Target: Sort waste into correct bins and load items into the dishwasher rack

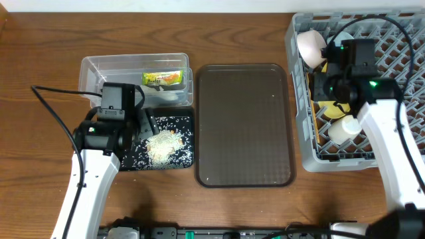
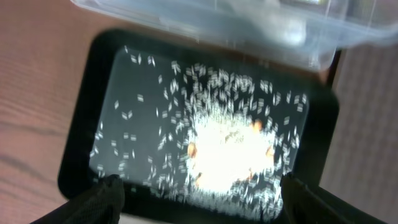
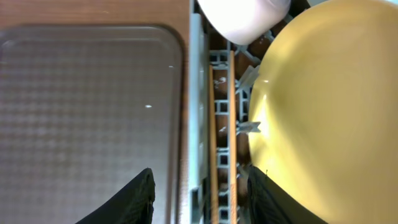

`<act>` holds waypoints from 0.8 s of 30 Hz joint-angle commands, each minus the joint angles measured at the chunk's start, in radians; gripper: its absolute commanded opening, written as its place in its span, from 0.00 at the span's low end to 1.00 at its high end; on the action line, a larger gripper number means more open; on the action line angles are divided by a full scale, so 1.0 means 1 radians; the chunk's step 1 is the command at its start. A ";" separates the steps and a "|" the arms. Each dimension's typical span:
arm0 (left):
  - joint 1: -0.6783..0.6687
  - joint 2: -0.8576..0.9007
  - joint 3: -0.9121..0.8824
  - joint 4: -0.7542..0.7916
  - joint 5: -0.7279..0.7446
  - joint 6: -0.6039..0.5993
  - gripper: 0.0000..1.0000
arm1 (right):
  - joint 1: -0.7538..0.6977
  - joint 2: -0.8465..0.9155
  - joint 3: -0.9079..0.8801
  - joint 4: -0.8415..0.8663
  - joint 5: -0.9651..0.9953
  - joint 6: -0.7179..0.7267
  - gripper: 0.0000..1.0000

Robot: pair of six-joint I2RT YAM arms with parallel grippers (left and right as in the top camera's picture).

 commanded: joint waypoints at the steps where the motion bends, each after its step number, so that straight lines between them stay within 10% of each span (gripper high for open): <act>1: -0.002 -0.009 0.021 -0.053 0.031 0.042 0.82 | -0.004 -0.053 0.010 -0.028 -0.047 0.035 0.49; 12: -0.037 -0.407 -0.093 -0.090 0.053 0.117 0.82 | -0.003 -0.373 -0.133 -0.070 -0.046 0.061 0.59; 16: -0.044 -0.625 -0.167 -0.024 0.054 0.116 0.93 | -0.004 -0.607 -0.310 0.036 -0.025 0.076 0.99; 24: -0.044 -0.790 -0.169 -0.021 0.054 0.113 0.94 | -0.003 -0.860 -0.433 -0.066 -0.020 0.076 0.99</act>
